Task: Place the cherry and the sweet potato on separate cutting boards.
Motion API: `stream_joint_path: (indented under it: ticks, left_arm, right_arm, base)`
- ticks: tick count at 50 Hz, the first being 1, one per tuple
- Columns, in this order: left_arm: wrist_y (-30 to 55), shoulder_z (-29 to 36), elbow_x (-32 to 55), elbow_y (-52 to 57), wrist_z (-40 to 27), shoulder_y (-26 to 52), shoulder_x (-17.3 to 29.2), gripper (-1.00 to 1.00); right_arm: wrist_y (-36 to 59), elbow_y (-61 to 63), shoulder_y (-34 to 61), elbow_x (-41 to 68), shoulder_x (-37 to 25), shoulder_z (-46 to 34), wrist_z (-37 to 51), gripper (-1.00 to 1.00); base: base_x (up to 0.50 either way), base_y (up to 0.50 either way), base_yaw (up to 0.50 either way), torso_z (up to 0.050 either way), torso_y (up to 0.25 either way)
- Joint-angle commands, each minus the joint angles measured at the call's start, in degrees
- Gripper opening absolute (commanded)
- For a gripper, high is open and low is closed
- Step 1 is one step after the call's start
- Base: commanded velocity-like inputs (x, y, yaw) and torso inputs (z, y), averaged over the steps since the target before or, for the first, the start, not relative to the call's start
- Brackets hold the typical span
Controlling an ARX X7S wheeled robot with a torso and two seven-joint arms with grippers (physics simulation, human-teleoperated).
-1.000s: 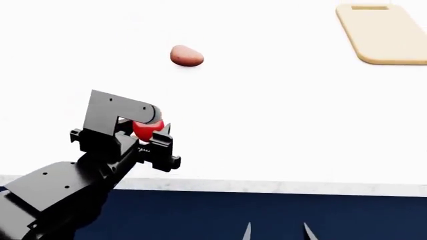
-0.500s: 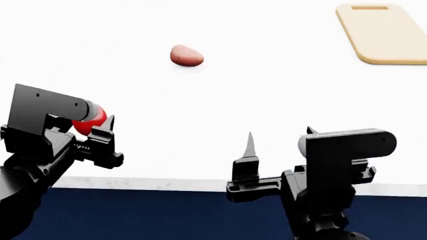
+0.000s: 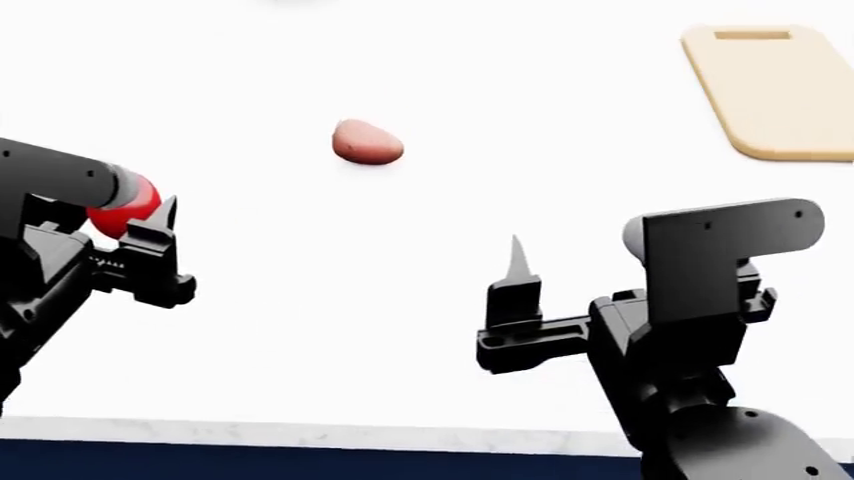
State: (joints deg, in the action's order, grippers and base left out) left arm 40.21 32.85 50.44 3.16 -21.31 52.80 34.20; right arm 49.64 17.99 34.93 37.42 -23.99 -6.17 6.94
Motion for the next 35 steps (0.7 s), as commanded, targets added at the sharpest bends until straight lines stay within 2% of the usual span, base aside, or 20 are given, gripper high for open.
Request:
stream_joint_path:
  ticks: [1,35]
  left_arm:
    - [0.62,-0.20,1.23,0.97,-0.53,0.11,1.05,-1.00]
    - [1.88,-0.92,2.70,3.41,-2.04,-0.78,2.79,-1.00]
  right_arm:
    - [1.35,0.07,0.51,1.18,-0.73,0.67,-0.02,1.00]
    - [2.87,-2.45,3.14,2.39,-1.34,-1.25,-1.90,1.00]
  base:
    - [0.44,0.00,0.00,0.000,0.000]
    - [0.44,0.00,0.00,0.000,0.001]
